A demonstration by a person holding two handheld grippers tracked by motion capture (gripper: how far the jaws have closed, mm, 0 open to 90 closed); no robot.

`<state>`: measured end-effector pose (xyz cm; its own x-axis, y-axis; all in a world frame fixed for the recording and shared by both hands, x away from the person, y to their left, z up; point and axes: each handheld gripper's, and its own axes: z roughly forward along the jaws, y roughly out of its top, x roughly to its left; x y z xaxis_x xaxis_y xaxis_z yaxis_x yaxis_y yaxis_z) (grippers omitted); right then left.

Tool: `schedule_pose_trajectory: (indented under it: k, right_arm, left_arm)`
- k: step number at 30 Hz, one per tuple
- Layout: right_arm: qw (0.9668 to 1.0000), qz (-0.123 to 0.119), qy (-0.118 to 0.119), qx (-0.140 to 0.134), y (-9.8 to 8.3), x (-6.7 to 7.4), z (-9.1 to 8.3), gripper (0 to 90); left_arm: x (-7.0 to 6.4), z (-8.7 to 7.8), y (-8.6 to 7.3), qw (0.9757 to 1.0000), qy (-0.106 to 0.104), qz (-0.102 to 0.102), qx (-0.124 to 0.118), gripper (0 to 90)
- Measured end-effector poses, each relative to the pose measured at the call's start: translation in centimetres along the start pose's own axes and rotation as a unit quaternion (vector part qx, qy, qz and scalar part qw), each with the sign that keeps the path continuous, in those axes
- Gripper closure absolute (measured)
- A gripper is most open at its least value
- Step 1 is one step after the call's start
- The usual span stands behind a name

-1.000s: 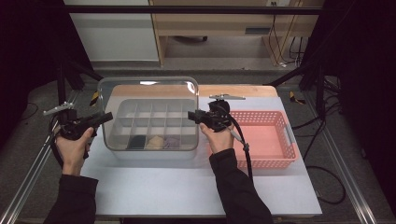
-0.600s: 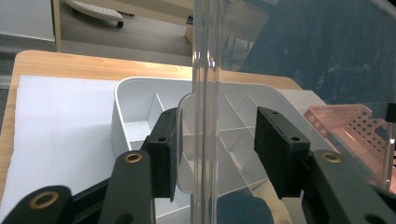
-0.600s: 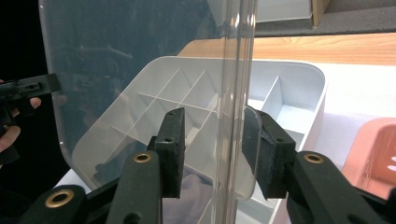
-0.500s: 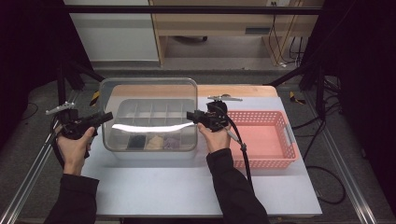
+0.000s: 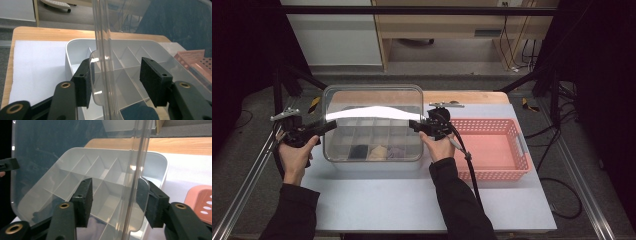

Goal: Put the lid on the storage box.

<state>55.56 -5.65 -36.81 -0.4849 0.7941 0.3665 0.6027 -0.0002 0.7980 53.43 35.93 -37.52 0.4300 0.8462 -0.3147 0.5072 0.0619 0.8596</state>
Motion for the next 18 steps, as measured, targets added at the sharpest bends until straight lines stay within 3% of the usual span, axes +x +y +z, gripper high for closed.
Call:
schedule_pose_trajectory:
  k: [5,18]
  right_arm:
    - [0.9998,-0.007,-0.019,0.006,-0.1,0.3,0.7,41.2]
    - [0.9989,-0.006,-0.044,0.019,-0.3,-0.1,2.5,30.9]
  left_arm:
    - [-0.1,0.4,0.1,0.9998,0.009,0.015,0.013,41.6]
    - [0.6,2.3,-0.1,0.9993,0.008,-0.005,0.037,38.8]
